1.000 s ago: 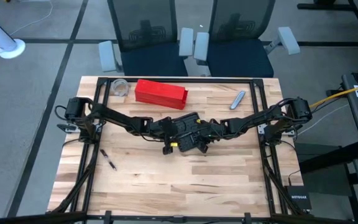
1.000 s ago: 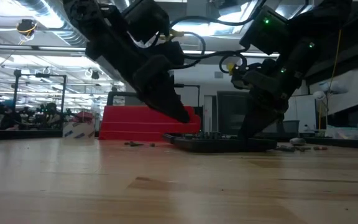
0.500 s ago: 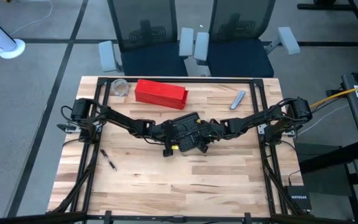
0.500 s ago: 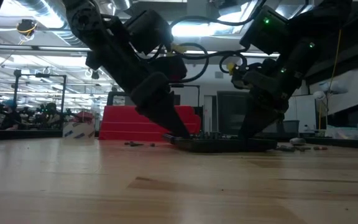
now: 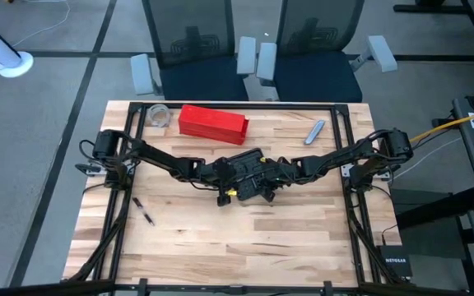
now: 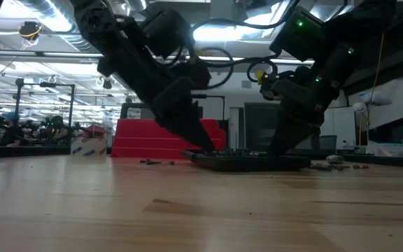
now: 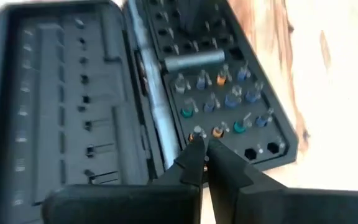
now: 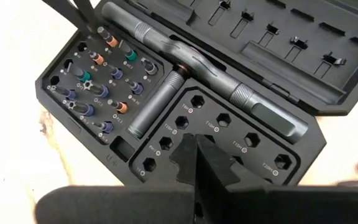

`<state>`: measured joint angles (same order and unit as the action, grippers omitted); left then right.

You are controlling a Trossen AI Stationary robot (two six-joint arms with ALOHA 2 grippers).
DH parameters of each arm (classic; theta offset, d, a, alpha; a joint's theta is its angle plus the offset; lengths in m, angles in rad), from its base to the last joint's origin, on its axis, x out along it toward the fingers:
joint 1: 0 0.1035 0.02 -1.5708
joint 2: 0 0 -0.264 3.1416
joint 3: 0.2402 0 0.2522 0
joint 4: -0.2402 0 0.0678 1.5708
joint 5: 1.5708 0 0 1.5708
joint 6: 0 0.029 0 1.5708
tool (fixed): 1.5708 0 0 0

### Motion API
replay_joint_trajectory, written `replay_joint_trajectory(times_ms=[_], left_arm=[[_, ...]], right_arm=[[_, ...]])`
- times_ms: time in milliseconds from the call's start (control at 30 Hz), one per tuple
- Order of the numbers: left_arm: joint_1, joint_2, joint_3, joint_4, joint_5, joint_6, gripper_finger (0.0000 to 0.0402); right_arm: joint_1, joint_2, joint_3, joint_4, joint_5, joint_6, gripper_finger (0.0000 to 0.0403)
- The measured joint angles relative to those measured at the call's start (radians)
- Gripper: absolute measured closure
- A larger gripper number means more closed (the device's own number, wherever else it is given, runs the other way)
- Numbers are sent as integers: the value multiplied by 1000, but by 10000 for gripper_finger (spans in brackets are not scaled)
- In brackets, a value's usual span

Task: Prefit tool cases
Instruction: Remove the screwdriver bit from the tool case

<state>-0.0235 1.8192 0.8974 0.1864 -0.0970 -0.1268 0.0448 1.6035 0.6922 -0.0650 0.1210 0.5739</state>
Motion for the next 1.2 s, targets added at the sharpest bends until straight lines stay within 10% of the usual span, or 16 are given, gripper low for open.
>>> replay_joint_trajectory(times_ms=[667,1200], left_arm=[[110,-213,-1,-561,-94,270,401],[124,-219,72,-554,-37,206,298]], right_arm=[[0,0,0,-4,0,1,400],[0,0,6,-7,19,-8,400]])
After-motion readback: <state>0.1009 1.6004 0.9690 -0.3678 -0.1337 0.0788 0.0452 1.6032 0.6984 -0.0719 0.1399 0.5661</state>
